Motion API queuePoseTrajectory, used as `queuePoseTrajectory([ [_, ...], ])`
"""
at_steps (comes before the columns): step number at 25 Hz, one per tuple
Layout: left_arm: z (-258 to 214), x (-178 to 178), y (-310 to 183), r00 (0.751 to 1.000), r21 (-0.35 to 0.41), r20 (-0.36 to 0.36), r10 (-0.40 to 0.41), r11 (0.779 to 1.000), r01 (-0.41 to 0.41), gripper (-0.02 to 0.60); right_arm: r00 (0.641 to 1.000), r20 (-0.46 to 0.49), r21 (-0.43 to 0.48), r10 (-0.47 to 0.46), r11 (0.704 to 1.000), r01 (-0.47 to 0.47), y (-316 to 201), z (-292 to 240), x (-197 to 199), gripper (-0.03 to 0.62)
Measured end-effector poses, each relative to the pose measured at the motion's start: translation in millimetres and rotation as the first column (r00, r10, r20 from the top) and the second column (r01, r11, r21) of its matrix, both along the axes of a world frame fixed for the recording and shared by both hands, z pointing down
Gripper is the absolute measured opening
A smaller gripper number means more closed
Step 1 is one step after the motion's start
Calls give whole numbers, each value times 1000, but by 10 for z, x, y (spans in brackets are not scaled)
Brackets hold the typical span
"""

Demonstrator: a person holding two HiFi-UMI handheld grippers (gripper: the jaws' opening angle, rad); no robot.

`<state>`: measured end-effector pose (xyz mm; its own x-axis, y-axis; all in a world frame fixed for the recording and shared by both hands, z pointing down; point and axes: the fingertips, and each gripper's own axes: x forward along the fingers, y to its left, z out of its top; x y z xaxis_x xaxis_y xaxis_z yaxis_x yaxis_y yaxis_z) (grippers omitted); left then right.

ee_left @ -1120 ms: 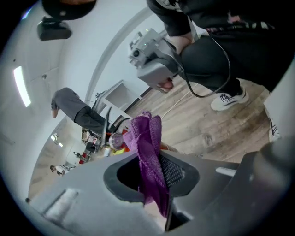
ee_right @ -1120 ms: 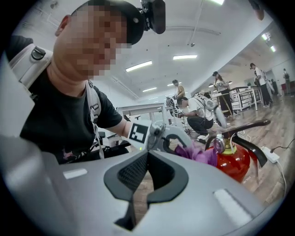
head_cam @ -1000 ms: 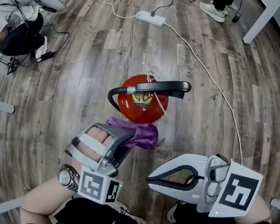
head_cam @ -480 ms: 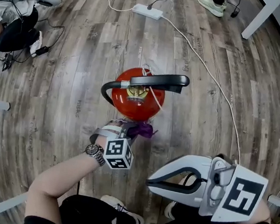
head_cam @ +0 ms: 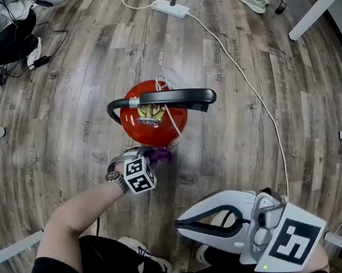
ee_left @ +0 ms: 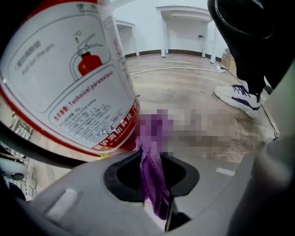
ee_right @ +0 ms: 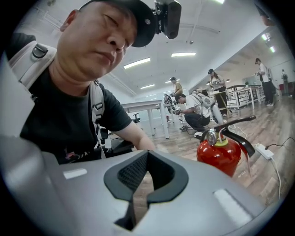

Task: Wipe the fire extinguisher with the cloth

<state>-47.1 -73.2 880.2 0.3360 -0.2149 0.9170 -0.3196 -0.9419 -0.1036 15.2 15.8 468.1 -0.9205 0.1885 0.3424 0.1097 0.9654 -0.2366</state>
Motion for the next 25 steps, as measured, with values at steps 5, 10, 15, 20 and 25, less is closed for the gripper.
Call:
queuePoseTrajectory([
  [5, -361, 15, 61, 982, -67, -152, -111, 993, 102, 83, 999, -11, -9, 30, 1000, -30, -88, 50, 2, 3],
  [10, -1324, 44, 74, 837, -183, -454, -304, 952, 247, 83, 996, -37, -24, 81, 996, -82, -192, 101, 5, 5],
  [15, -2630, 86, 151, 505, -327, -770, -390, 921, 213, 83, 959, 4, -132, 284, 951, -281, -541, 51, -57, 3],
  [20, -3695, 52, 189, 218, -401, -882, -417, 909, 113, 82, 944, 44, -177, 328, 932, -315, -711, 69, -84, 6],
  [25, -4280, 33, 210, 35, -450, -892, -451, 893, 30, 81, 944, 57, -320, 325, 902, -291, -670, 69, -178, 154],
])
